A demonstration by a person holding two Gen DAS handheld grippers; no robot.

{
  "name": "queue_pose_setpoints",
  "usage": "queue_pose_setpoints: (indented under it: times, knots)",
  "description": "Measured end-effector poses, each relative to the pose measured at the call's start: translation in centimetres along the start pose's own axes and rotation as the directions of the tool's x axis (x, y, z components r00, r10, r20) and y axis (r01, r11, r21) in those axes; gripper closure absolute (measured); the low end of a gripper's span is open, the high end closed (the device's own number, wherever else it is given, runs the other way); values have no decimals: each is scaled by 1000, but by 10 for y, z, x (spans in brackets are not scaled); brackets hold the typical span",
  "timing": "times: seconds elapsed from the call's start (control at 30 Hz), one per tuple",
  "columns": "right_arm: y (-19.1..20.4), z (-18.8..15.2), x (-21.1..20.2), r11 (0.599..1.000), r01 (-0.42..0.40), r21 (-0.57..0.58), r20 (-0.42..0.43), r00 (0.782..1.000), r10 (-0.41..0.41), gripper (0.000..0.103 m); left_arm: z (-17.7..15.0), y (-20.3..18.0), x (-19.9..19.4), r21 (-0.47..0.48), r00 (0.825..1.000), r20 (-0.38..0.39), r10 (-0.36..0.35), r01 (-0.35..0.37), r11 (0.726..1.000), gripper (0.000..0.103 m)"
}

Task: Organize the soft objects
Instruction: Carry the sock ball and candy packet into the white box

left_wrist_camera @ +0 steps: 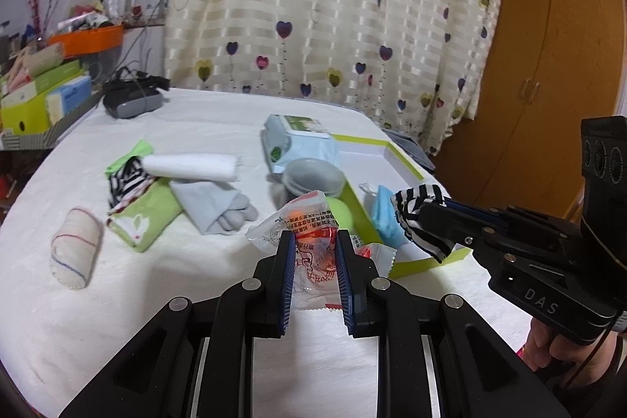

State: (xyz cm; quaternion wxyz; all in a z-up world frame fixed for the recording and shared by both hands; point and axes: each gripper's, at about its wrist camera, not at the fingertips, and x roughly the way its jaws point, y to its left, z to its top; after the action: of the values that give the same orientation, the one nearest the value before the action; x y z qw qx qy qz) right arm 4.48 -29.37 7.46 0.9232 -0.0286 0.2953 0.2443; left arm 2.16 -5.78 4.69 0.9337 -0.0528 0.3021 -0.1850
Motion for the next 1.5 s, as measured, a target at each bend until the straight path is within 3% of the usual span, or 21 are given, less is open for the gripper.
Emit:
queue_pose_setpoints:
  times: [0.83, 1.3, 1.5]
  knots:
    - [-99, -20, -1, 976, 136, 169, -29, 991, -133, 92, 15, -66, 61, 81, 990, -86, -116, 123, 989, 84]
    - [-125, -38, 32, 969, 169, 180, -188, 973, -135, 92, 9, -86, 119, 88, 962, -231, -148, 172, 981, 84]
    - [-135, -38, 43, 968, 162, 190, -202, 972, -123, 91, 6, -89, 134, 89, 955, -260, -145, 173, 981, 84]
